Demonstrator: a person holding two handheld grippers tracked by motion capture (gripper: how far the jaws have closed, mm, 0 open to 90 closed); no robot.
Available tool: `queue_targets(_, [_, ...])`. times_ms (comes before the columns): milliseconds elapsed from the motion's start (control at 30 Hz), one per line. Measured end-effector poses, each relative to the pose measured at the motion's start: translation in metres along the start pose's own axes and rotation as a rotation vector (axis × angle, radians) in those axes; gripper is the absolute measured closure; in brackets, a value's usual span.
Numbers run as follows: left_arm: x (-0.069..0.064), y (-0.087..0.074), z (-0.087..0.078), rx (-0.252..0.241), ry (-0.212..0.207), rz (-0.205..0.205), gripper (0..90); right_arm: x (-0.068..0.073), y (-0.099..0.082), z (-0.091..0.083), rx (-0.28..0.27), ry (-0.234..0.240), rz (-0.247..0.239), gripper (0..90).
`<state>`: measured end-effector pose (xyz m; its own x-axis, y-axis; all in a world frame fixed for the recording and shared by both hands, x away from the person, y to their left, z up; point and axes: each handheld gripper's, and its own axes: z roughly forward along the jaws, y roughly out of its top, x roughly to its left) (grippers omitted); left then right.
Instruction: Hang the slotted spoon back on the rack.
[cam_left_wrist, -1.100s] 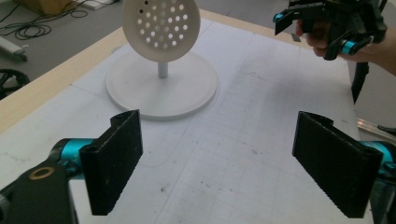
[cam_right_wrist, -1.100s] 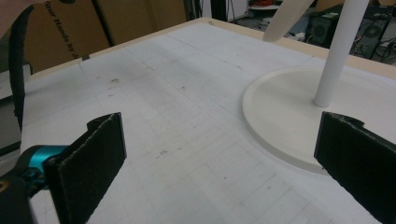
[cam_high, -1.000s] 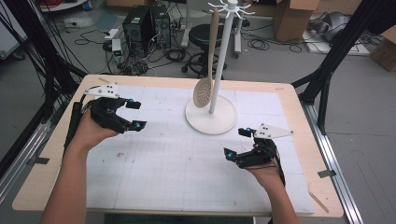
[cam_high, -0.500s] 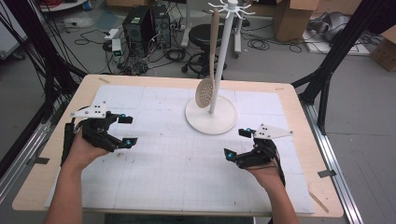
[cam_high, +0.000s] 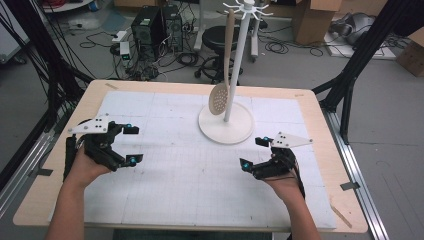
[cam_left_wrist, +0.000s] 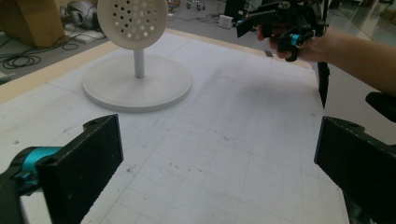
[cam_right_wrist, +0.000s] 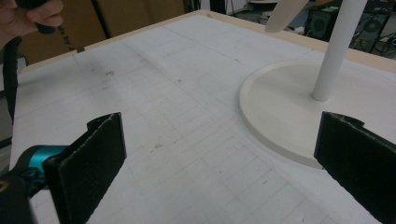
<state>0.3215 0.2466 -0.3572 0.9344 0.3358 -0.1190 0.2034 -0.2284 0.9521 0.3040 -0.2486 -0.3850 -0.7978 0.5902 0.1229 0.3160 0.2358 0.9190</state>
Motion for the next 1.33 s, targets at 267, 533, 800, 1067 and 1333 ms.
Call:
queue_targets(267, [0.0028, -0.0023, -0.0094, -0.024, 0.047, -0.001, 1.7, -0.0024, -0.0014, 0.004, 0.014, 0.003, 0.001, 1.1])
queue_targets(533, [-0.0019, -0.0021, -0.0051, -0.004, 0.058, 0.023, 1.7, 0.0007, -0.0013, 0.0044, 0.018, -0.001, -0.007, 1.1])
queue_targets(800, [-0.0011, -0.0017, -0.0086, -0.016, 0.064, 0.021, 1.7, 0.0002, -0.0017, 0.0045, 0.025, -0.001, 0.001, 1.1])
queue_targets(1067, [-0.0009, -0.0033, -0.0017, 0.014, 0.052, 0.014, 1.7, -0.0005, -0.0019, 0.005, 0.022, 0.0, 0.0, 1.1])
queue_targets(1333, [-0.0003, -0.0047, -0.0013, 0.012, 0.047, -0.001, 1.7, -0.0015, -0.0018, 0.0051, 0.015, 0.0, -0.001, 1.1])
